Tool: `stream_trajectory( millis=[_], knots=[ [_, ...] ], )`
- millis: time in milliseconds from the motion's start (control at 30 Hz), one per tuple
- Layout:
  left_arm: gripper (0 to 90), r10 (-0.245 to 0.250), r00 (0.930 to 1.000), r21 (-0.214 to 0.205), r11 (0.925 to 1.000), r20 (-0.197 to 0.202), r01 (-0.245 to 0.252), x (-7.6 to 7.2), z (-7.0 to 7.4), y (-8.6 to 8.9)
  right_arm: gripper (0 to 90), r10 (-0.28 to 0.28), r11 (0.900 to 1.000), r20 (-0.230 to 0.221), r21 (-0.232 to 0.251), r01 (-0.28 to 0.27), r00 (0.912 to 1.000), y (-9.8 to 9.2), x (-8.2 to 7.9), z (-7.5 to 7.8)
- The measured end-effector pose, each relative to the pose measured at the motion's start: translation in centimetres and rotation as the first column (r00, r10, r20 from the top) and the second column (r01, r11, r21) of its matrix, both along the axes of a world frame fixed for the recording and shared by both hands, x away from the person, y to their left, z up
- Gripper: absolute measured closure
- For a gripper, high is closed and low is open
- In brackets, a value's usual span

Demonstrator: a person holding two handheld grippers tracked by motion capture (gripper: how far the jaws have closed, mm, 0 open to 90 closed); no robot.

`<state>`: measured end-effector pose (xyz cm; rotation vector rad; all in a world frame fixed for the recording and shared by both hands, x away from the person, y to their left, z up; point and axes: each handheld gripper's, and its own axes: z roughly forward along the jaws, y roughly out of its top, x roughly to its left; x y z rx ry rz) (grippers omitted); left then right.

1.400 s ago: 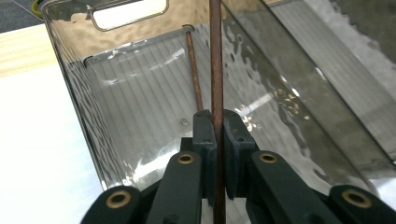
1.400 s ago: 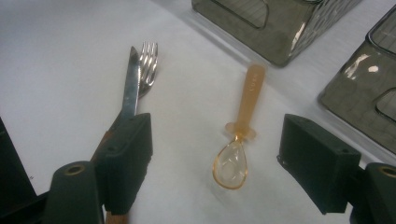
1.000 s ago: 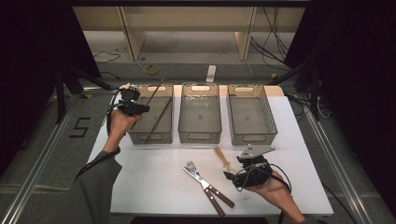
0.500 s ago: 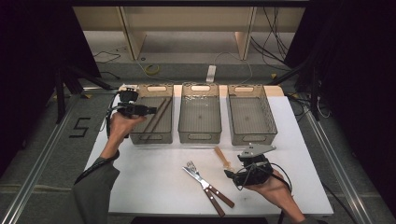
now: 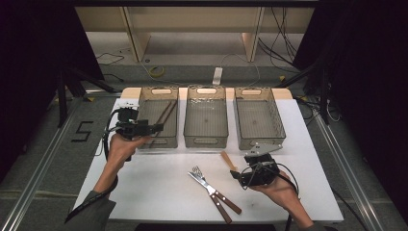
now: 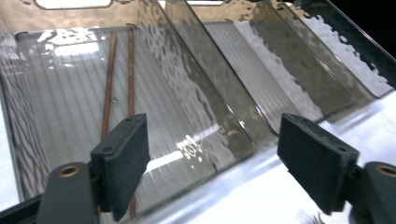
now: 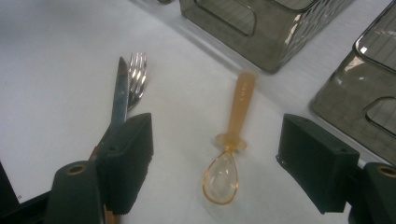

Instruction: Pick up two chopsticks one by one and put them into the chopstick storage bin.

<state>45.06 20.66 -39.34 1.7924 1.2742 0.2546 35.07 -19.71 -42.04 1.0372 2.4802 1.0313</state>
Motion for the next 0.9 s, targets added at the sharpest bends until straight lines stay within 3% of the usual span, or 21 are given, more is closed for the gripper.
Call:
stream_trajectory(
  millis=[200, 333, 467, 900],
  knots=[
    [21.6, -0.014, 0.9999, -0.014, 0.9998, 0.007, 0.014, -1.4, -0.6, -0.2, 27.3, -0.01, 0.9999, -0.017, -0.003, 0.01, 0.9998, 0.1, 0.7, -0.2],
    [19.7, -0.035, 0.9988, 0.015, 0.9993, 0.034, 0.035, -2.6, -0.6, -0.7, 27.7, -0.015, 0.9999, -0.025, -0.004, 0.015, 0.9996, 0.1, 1.2, -0.4],
    [19.3, -0.037, 0.9975, -0.017, 0.9991, 0.061, 0.038, -3.8, -0.9, -0.9, 28.0, -0.022, 0.9997, -0.033, -0.011, 0.021, 0.9992, 0.2, 1.8, -0.5],
    [17.9, -0.082, 0.9892, -0.029, 0.9958, 0.121, 0.086, -6.5, -1.6, -1.4, 32.2, -0.049, 0.9979, -0.066, -0.045, 0.046, 0.9966, 0.7, 3.6, -0.7]
  ],
)
